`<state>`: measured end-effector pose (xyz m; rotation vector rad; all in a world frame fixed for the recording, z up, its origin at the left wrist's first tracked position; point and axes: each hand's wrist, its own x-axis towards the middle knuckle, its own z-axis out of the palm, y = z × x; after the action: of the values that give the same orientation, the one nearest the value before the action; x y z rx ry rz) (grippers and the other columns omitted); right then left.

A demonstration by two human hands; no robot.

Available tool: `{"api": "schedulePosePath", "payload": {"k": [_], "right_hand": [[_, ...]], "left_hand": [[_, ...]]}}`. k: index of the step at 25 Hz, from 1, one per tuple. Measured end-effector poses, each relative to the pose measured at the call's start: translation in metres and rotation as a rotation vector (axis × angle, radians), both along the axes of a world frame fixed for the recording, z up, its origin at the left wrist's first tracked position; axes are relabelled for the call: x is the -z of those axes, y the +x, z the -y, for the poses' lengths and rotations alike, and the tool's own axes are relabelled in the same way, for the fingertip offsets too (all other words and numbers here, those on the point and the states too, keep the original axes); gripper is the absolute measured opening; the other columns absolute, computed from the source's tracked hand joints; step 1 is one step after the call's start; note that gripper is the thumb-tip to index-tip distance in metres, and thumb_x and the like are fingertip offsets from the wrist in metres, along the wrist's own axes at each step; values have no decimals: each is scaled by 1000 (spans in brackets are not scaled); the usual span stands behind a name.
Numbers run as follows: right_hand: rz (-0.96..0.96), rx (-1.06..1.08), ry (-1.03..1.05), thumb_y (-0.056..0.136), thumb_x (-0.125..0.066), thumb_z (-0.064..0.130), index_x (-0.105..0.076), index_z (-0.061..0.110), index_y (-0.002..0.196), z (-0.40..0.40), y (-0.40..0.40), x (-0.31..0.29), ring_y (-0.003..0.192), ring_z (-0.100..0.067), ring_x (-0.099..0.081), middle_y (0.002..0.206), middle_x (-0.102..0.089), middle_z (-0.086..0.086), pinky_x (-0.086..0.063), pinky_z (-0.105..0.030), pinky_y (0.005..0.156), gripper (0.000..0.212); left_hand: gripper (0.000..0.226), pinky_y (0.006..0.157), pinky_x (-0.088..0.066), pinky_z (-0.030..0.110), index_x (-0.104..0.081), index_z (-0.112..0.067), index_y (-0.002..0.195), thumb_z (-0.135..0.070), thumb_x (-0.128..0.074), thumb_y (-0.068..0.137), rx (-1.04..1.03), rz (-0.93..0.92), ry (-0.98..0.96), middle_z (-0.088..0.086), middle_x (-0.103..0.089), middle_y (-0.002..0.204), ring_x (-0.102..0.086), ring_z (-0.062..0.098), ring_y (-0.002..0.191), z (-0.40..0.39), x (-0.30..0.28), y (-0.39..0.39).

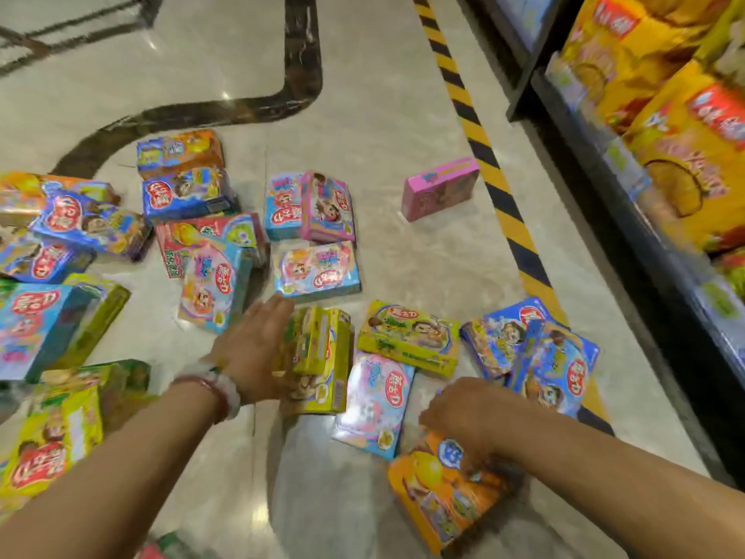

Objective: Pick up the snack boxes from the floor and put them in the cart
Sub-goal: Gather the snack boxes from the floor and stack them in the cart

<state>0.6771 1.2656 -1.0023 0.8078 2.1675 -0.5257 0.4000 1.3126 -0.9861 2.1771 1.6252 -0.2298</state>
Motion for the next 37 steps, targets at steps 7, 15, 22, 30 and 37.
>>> {"api": "schedulePosePath", "payload": {"k": [7,15,22,30,37], "right_hand": [[37,-45,-51,81,-71,27,-45,11,133,2,-6,-1,114,-33,-47,129,-45,-13,-39,-38,85,60],[-12,148,-57,85,-68,34,-34,21,144,-3,-7,-11,121,-31,-38,134,-37,-10,-36,-34,86,70],[-277,668,-77,80,-71,46,-41,28,131,-30,-1,-21,118,-19,-45,121,-48,4,-41,-29,91,62],[-822,1571,-421,69,-83,17,-63,18,110,-31,-7,-5,93,-22,-68,105,-70,-6,-56,-43,84,46],[-1031,2169,-641,84,-62,4,-62,8,105,25,-15,-106,66,-25,-71,85,-74,-10,-60,-41,58,21]], "left_hand": [[111,107,-34,32,-3,-18,152,-16,-79,72,133,-213,-309,13,-32,151,-37,27,135,-72,22,3],[73,90,-44,29,-43,-21,135,-26,-80,72,185,-201,-405,4,-57,127,-54,23,114,-77,25,-8],[69,76,-36,16,-52,-27,127,-37,-83,67,130,-119,-356,-4,-64,116,-59,18,108,-64,24,-23],[33,65,-48,23,-57,-28,93,-31,-81,71,-585,706,-377,-15,-71,73,-66,2,66,-34,4,-19],[10,48,-48,19,-61,-16,79,-12,-57,88,-1100,1028,-382,-7,-65,53,-60,9,46,38,-106,14]]}}
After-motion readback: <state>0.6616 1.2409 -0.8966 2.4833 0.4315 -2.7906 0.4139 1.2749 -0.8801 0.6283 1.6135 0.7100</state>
